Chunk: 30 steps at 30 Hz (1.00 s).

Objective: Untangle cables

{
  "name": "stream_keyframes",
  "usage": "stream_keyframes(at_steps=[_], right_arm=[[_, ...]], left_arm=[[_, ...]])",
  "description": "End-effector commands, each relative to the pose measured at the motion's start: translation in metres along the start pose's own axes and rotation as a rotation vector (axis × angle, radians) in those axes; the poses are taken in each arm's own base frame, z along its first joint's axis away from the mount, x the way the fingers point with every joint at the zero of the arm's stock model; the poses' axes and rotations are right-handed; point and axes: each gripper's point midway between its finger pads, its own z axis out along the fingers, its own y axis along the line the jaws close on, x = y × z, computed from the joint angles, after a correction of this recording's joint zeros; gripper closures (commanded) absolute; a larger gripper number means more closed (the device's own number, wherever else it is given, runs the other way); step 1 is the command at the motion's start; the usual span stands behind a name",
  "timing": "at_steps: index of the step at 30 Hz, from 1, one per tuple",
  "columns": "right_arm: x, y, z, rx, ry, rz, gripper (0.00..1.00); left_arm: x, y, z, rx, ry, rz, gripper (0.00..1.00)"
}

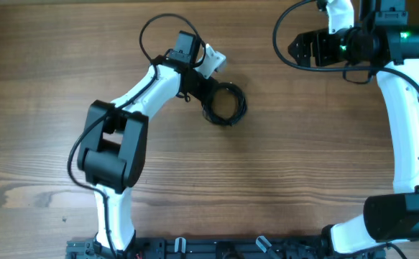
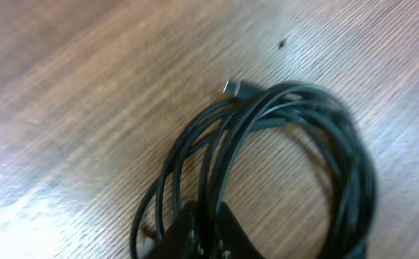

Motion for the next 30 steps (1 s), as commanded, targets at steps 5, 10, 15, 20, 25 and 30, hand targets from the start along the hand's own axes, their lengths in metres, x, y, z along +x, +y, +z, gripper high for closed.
stream_keyframes(at_steps=[5,10,15,20,25,30], right_arm=[[0.003,-0.009,0.005,0.04,0.02,0.09,0.0],[0.014,-0.009,0.012,0.035,0.053,0.103,0.0],[0.013,-0.008,0.012,0.028,0.05,0.103,0.0],[0.013,-0.008,0.012,0.028,0.049,0.102,0.0],[0.013,-0.008,0.012,0.028,0.049,0.102,0.0],[0.012,-0.004,0.012,0.001,0.045,0.081,0.01]], left_arm=[[-0.065,-0.015,-0.1,-0.103,-0.226,0.092,0.88],[-0.08,-0.023,-0.134,-0.127,-0.298,0.119,0.85],[-0.076,-0.022,-0.128,-0.122,-0.281,0.111,0.65],[-0.071,-0.018,-0.115,-0.115,-0.253,0.101,0.57],[-0.063,-0.012,-0.093,-0.104,-0.214,0.087,0.52],[-0.051,-0.007,-0.068,-0.082,-0.164,0.07,0.46]])
